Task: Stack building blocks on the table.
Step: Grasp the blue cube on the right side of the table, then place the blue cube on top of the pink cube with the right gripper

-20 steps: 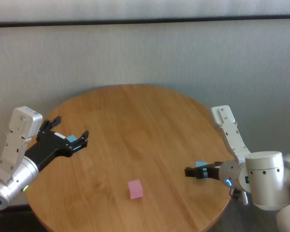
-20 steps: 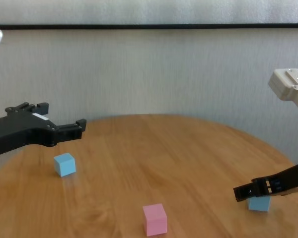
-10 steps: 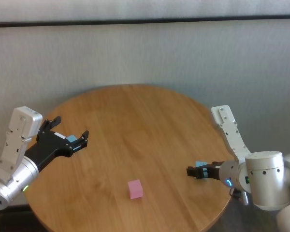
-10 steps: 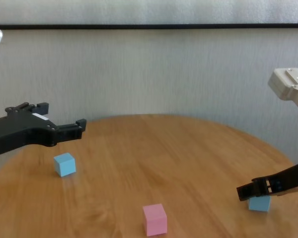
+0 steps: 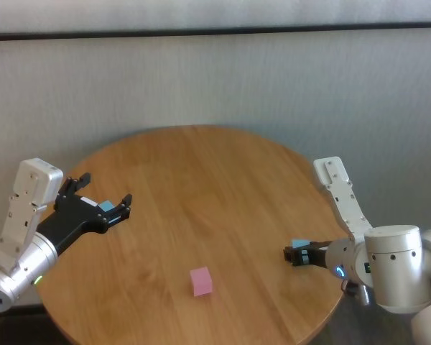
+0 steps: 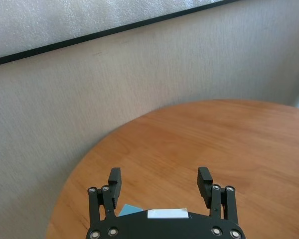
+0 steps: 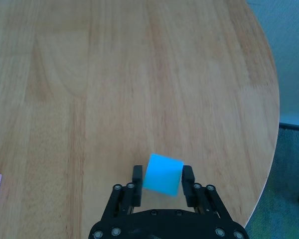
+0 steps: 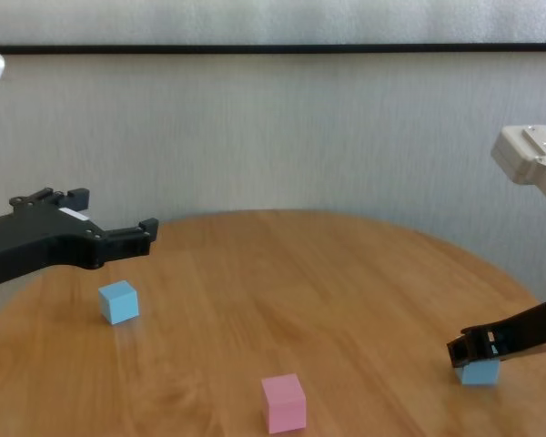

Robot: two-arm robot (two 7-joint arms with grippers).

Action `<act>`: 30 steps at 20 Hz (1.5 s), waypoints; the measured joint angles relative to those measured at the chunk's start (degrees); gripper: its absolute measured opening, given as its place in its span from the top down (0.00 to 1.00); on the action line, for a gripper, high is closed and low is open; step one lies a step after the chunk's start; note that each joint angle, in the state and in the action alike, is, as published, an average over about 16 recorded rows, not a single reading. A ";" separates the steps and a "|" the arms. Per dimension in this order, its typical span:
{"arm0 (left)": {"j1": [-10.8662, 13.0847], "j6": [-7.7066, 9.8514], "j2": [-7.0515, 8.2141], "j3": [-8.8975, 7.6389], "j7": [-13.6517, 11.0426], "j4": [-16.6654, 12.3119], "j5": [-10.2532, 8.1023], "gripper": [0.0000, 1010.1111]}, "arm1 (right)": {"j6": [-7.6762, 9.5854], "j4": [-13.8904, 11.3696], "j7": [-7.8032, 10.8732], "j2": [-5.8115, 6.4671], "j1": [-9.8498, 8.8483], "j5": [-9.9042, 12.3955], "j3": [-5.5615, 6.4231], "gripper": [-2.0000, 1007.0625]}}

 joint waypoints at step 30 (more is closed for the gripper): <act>-0.01 0.00 0.00 0.00 0.00 0.00 0.00 0.01 | -28.60 3.53 33.46 14.54 4.86 -2.06 -9.42 0.63</act>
